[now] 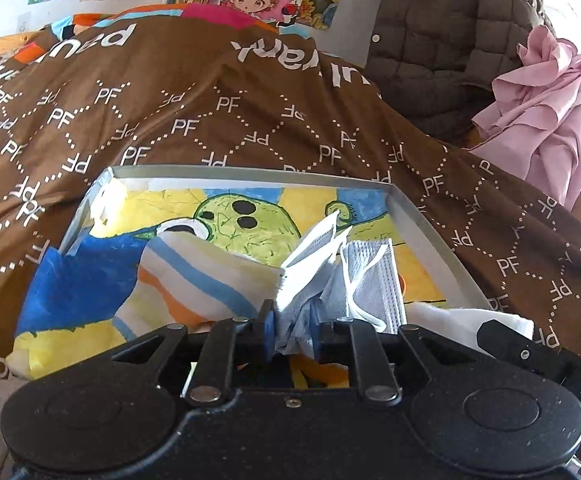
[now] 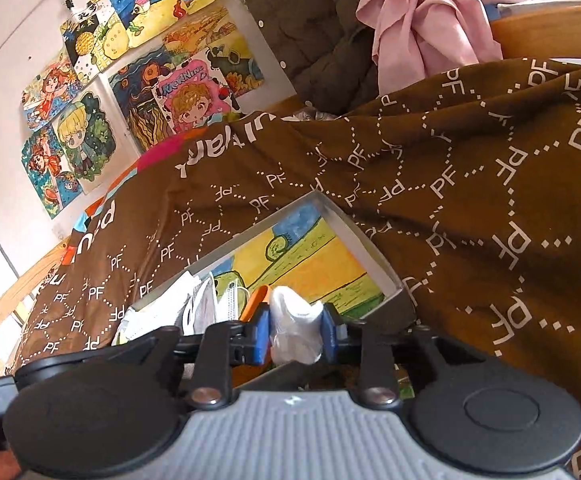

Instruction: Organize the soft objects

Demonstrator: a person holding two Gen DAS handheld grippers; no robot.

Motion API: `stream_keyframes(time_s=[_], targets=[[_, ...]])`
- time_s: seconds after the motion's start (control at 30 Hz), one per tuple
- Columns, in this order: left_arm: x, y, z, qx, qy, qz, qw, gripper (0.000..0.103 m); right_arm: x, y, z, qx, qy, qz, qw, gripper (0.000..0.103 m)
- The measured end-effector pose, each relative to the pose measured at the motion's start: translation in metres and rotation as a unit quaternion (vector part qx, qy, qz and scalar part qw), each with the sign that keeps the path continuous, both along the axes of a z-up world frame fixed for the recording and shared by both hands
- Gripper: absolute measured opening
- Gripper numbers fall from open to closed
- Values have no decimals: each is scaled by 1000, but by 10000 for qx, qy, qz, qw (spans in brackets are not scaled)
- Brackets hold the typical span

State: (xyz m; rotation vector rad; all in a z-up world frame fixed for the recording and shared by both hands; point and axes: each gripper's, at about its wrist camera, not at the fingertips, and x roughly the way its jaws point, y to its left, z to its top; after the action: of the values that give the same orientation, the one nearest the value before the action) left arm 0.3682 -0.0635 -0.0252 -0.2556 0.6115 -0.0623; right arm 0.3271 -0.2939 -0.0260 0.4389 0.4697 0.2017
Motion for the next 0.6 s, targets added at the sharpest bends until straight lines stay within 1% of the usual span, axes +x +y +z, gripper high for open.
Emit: stream_keyframes(time_s=[0.07, 0.13, 0.17, 0.2, 0.3, 0.33, 0.37, 0.47, 0.53, 0.6], targets=[[0, 1, -1, -40, 9, 40, 10000, 21, 1, 0, 1, -5, -8, -3, 10000, 37], [-2, 1, -1, -60, -7, 54, 10000, 25, 0, 0, 1, -21, -30, -5, 10000, 42], [-2, 1, -1, -52, -12, 59, 10000, 26, -1, 0, 1, -24, -46, -7, 10000, 47], [-4, 1, -1, -49, -26, 64, 10000, 29, -2, 0, 2, -22, -73, -14, 10000, 53], [-8, 1, 0, -54, -28, 111, 9999, 41, -5, -1, 6, -121, -134, -74, 9998, 63], [-10, 2, 0, -63, -35, 125, 9999, 43, -7, -1, 7, -182, -147, -102, 9997, 65], [-12, 3, 0, -77, -52, 149, 9998, 44, -9, -1, 9, -244, -157, -127, 9995, 69], [-19, 6, 3, -123, -77, 215, 9997, 50, -15, -1, 13, -479, -167, -215, 9985, 75], [-25, 9, 6, -139, -145, 274, 9994, 57, -21, -2, 17, -534, -175, -248, 9981, 79], [-31, 11, 12, -147, -240, 310, 9991, 62, -27, -2, 23, -568, -218, -251, 9978, 85]])
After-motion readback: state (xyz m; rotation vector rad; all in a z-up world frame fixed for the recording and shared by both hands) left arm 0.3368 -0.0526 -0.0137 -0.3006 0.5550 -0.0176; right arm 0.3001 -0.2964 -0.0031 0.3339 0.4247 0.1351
